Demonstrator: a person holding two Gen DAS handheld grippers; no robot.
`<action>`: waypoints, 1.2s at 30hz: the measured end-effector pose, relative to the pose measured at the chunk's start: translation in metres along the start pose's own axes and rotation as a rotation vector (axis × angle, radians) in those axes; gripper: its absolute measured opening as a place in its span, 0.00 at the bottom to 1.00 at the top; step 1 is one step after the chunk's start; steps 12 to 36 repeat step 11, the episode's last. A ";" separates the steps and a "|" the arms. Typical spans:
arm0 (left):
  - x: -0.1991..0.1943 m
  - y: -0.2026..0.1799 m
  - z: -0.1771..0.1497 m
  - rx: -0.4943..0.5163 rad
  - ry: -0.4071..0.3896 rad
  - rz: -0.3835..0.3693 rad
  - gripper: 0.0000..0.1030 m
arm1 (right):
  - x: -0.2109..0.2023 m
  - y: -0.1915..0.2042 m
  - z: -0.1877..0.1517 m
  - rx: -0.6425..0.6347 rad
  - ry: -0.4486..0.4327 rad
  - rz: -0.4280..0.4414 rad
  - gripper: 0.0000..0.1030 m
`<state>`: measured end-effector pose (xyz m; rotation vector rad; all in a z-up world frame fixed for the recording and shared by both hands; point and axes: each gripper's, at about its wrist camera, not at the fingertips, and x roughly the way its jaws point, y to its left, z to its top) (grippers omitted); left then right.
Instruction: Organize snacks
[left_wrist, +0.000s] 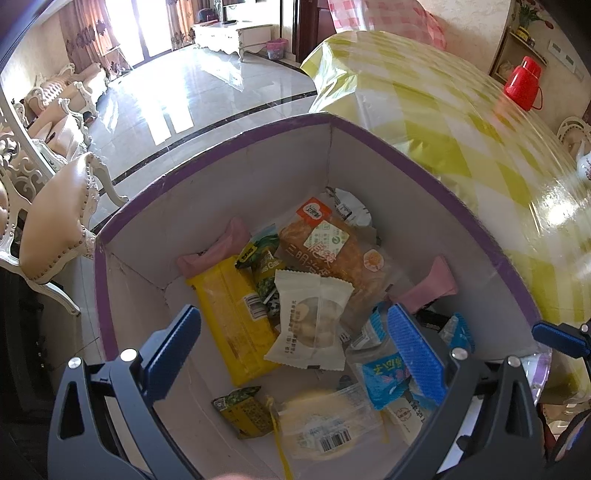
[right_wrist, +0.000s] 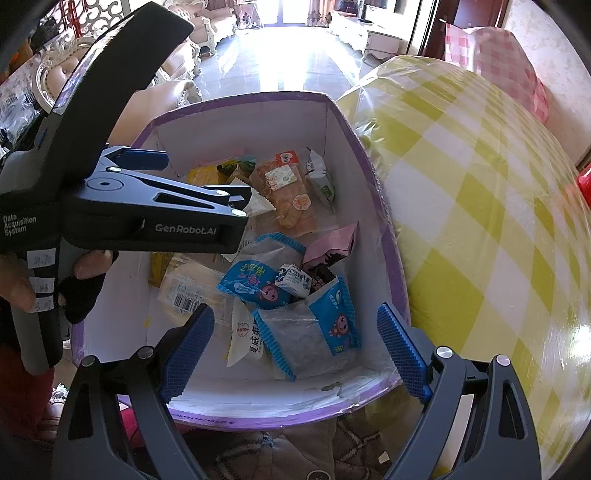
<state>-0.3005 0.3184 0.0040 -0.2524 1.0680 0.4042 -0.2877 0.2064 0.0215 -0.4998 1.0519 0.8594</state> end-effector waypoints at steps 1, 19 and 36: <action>-0.001 0.000 0.000 0.003 -0.006 0.003 0.98 | 0.000 0.000 0.001 0.000 0.000 -0.001 0.84; 0.001 0.001 0.001 -0.002 0.017 0.000 0.98 | 0.000 0.001 0.000 -0.003 -0.001 -0.003 0.84; 0.001 0.001 0.001 -0.002 0.017 0.000 0.98 | 0.000 0.001 0.000 -0.003 -0.001 -0.003 0.84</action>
